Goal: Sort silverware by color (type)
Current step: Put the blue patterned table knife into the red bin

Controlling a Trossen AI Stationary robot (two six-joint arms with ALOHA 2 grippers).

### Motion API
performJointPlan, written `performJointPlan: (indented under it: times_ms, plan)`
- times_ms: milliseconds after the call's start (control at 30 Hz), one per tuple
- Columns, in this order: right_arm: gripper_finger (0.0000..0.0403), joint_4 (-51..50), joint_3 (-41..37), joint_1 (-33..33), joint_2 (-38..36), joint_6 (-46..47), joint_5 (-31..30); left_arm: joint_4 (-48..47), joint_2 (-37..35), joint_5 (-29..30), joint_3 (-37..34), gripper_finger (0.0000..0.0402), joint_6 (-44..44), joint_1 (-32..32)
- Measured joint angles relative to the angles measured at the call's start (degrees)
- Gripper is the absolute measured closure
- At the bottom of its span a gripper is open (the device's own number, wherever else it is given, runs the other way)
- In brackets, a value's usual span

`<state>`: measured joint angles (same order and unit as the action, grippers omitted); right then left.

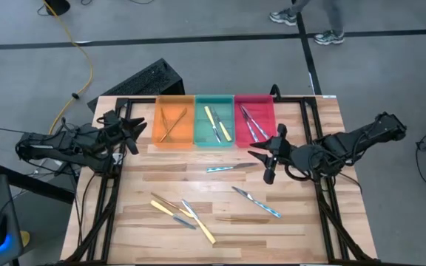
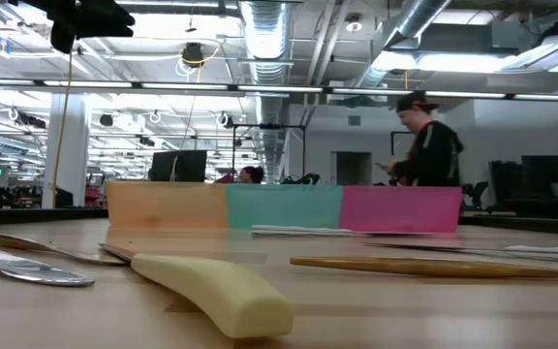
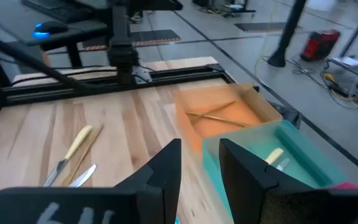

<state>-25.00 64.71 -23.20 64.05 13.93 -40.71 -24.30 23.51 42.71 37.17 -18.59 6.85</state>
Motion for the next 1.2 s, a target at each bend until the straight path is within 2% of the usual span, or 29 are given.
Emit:
performJointPlan:
  times_ms: [100,400,767,867,1033,1200]
  plan:
    - [0.0271,1.4,0.0,0.3,0.0,-3.1,2.0,0.0,0.1,-3.1,0.0,0.0301,-1.0,0.0]
    - [0.0271,3.6,0.0,0.2,1.9,-3.8,2.6,-0.4,0.2,-9.5,0.0,0.0301,-4.0,0.0]
    - [0.0271,9.4,0.0,-0.6,16.3,-2.1,3.9,-0.2,4.4,-12.1,0.0,0.0301,-5.3,0.0]
    - [0.0271,13.5,0.0,-0.9,20.4,-3.1,8.3,0.2,6.8,-13.5,0.0,0.0301,-5.2,0.0]
    - [0.0271,16.4,0.0,-0.8,24.2,-3.4,14.1,5.2,11.0,-15.3,0.0,0.0301,-2.7,0.6]
    - [0.0271,10.2,0.0,-1.4,22.6,-1.9,14.6,15.2,12.9,-19.6,0.0,0.0301,5.0,3.5]
